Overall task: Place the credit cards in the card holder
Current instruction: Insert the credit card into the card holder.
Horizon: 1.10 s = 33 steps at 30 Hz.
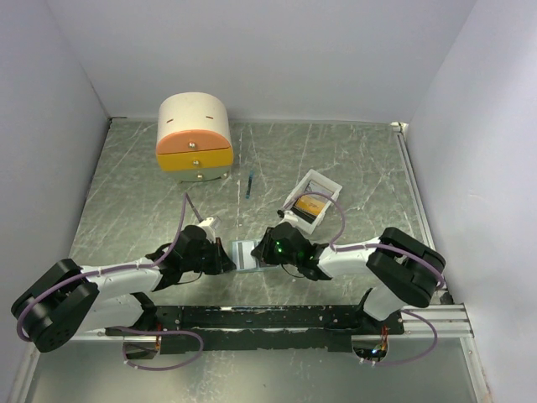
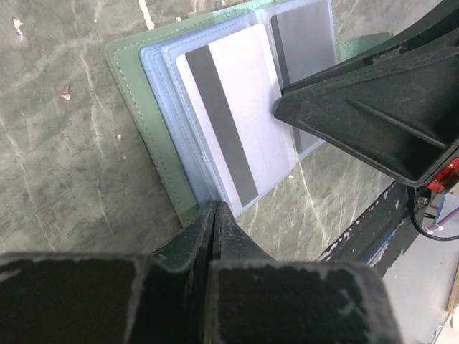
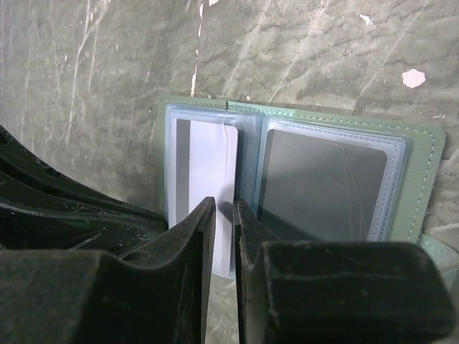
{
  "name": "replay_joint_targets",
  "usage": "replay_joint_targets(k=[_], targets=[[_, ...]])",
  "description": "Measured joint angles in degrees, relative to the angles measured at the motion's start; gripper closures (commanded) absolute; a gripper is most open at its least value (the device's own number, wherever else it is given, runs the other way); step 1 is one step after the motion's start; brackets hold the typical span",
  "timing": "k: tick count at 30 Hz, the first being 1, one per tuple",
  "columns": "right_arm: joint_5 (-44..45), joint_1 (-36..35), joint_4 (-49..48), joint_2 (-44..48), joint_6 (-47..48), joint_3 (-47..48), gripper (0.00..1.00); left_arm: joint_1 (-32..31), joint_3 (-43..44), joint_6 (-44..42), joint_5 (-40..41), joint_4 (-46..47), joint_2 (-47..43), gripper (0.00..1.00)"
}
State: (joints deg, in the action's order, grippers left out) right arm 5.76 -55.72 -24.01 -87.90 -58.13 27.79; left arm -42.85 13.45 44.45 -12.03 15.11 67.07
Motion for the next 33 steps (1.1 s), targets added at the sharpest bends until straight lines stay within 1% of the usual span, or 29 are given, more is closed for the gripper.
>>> replay_joint_targets(k=[2,4,6,9,15,17,22,33], targets=[[0.11,0.0,0.46,0.0,0.26,0.07,0.83,0.0,0.0,0.0,0.0,-0.02,0.0,0.92],[0.35,-0.02,2.14,0.02,0.74,0.59,0.79,0.0,0.0,0.0,0.02,-0.11,0.0,0.91],[0.57,-0.02,5.05,0.02,1.64,2.03,0.75,0.0,0.0,-0.02,0.02,-0.35,-0.09,0.91],[0.87,-0.15,9.88,0.02,3.19,5.35,0.73,0.0,0.13,-0.02,0.17,-1.27,-0.9,0.88],[2.16,-0.28,17.03,1.09,6.01,9.38,0.84,0.0,1.29,-0.04,2.34,-4.2,-6.01,0.71],[2.67,-0.33,18.47,1.22,6.69,9.81,0.87,0.0,1.33,-0.04,3.45,-4.94,-8.41,0.68],[2.6,-0.42,19.8,1.01,7.63,9.94,0.9,0.0,1.38,-0.04,5.62,-6.58,-11.69,0.66],[1.44,-0.61,19.67,-1.9,8.07,10.78,0.93,0.0,1.38,-0.04,6.51,-7.74,-11.87,0.65]])
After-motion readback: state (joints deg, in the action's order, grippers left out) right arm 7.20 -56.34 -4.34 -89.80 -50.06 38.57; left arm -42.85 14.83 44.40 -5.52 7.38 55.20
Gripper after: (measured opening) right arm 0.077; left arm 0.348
